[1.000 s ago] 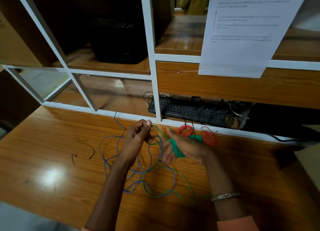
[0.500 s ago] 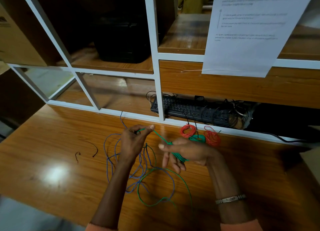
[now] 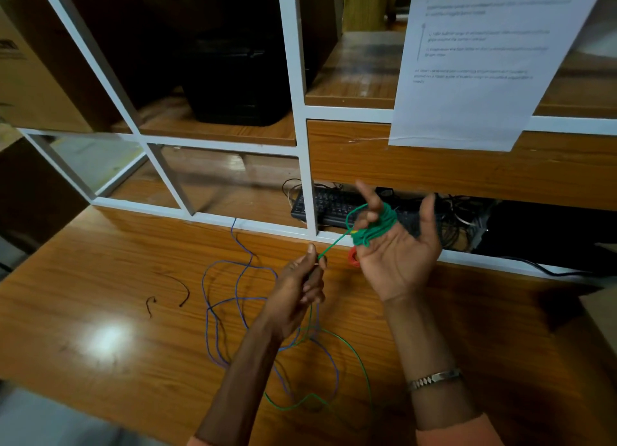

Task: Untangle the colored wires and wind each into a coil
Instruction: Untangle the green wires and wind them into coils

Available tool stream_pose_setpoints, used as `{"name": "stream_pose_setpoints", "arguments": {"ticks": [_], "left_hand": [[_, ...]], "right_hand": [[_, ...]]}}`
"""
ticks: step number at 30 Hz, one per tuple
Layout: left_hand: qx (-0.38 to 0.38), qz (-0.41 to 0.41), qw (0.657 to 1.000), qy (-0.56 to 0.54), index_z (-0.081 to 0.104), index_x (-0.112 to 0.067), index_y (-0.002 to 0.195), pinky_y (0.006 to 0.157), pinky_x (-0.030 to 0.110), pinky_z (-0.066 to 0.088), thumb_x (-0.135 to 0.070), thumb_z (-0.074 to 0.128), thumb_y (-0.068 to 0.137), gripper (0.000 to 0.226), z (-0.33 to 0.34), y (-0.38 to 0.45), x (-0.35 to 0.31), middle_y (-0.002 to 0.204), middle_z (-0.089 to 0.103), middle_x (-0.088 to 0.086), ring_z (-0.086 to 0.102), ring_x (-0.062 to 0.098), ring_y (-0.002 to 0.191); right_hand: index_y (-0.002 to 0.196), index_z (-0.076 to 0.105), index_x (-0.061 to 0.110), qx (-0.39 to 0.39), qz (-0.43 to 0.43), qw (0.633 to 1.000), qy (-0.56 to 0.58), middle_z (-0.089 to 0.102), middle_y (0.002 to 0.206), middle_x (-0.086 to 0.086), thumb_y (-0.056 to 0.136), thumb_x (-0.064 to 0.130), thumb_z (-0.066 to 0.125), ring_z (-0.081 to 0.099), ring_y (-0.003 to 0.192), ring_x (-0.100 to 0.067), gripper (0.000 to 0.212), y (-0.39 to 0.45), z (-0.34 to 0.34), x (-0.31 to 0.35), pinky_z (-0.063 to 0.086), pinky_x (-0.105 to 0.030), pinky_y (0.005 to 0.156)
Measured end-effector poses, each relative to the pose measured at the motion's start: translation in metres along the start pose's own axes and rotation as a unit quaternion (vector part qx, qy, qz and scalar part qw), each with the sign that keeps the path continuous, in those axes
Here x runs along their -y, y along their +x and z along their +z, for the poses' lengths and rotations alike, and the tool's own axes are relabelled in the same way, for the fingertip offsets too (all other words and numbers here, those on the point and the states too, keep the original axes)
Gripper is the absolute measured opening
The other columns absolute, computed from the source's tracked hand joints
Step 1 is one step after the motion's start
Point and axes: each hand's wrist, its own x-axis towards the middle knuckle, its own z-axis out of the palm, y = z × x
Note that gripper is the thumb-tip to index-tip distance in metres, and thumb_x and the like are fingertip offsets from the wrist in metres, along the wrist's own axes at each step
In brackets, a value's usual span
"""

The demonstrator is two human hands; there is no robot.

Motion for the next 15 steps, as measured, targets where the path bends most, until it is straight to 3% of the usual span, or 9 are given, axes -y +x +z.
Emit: {"name": "stream_pose_setpoints", "arguments": {"ticks": [2,4,6,8,10,11,13,15], "left_hand": [[0.004,0.004,1.000,0.014,0.061,-0.018,0.081,0.046,0.019,0.031,-0.042,0.060,0.102,0.032,-0.006,0.003,0.003,0.056,0.024,-0.008,0.019,0.005,0.045],[0.003,0.029,0.996,0.090,0.056,-0.018,0.077,0.056,0.021,0.039,-0.040,0.063,0.097,0.031,-0.009,0.004,0.004,0.060,0.030,-0.006,0.028,0.006,0.052],[0.008,0.049,0.985,0.166,0.052,-0.017,0.075,0.067,0.021,0.044,-0.039,0.065,0.098,0.034,-0.007,0.001,0.002,0.066,0.039,-0.005,0.039,0.006,0.060],[0.009,0.059,0.979,0.193,0.053,-0.017,0.071,0.064,0.017,0.038,-0.037,0.066,0.100,0.038,-0.004,0.000,-0.001,0.067,0.045,-0.002,0.040,0.005,0.061],[0.004,0.076,0.976,0.204,0.062,-0.013,0.072,0.059,0.021,0.030,-0.037,0.065,0.099,0.036,-0.002,-0.001,-0.006,0.069,0.042,0.009,0.034,0.009,0.060],[0.000,0.085,0.973,0.213,0.067,-0.012,0.074,0.058,0.025,0.027,-0.035,0.066,0.099,0.035,-0.003,0.000,-0.010,0.071,0.039,0.012,0.031,0.011,0.061],[-0.008,0.112,0.969,0.222,0.072,-0.014,0.076,0.060,0.027,0.027,-0.031,0.068,0.100,0.030,-0.002,0.004,-0.018,0.072,0.040,0.015,0.032,0.012,0.064],[-0.010,0.138,0.965,0.225,0.075,-0.017,0.078,0.068,0.027,0.037,-0.028,0.071,0.099,0.025,0.001,0.009,-0.026,0.075,0.051,0.024,0.043,0.015,0.071]], "right_hand": [[0.154,0.029,-0.010,-0.021,-0.037,0.999,0.005,0.061,0.134,-0.018,0.099,0.069,0.043,0.060,0.116,-0.023,0.097,0.001,0.000,0.009,0.041,-0.029,0.106],[0.153,0.030,-0.009,-0.048,-0.057,0.997,-0.016,0.048,0.151,-0.024,0.099,0.067,0.044,0.051,0.138,-0.029,0.094,0.001,0.000,0.013,0.031,-0.034,0.120],[0.154,0.027,-0.007,-0.091,-0.082,0.988,-0.089,0.047,0.153,-0.025,0.098,0.064,0.047,0.048,0.142,-0.032,0.093,0.003,-0.002,0.013,0.028,-0.038,0.123],[0.159,0.021,0.004,-0.153,-0.105,0.958,-0.218,0.045,0.155,-0.022,0.100,0.062,0.043,0.048,0.143,-0.028,0.086,0.006,-0.001,0.012,0.027,-0.039,0.123],[0.158,0.022,0.022,-0.221,-0.080,0.894,-0.381,0.036,0.163,-0.012,0.104,0.063,0.032,0.038,0.148,-0.021,0.068,0.008,0.001,0.010,0.023,-0.040,0.125],[0.158,0.027,0.026,-0.248,-0.048,0.850,-0.461,0.033,0.164,-0.006,0.102,0.067,0.029,0.034,0.150,-0.020,0.069,0.008,0.002,0.009,0.022,-0.041,0.124],[0.157,0.031,0.034,-0.276,0.071,0.758,-0.586,0.035,0.164,-0.001,0.091,0.084,0.029,0.033,0.149,-0.022,0.083,0.007,-0.002,0.005,0.027,-0.045,0.119],[0.150,0.046,0.029,-0.250,0.214,0.692,-0.643,0.051,0.152,-0.002,0.080,0.094,0.033,0.047,0.139,-0.022,0.097,0.004,-0.003,-0.004,0.034,-0.042,0.110]]}}
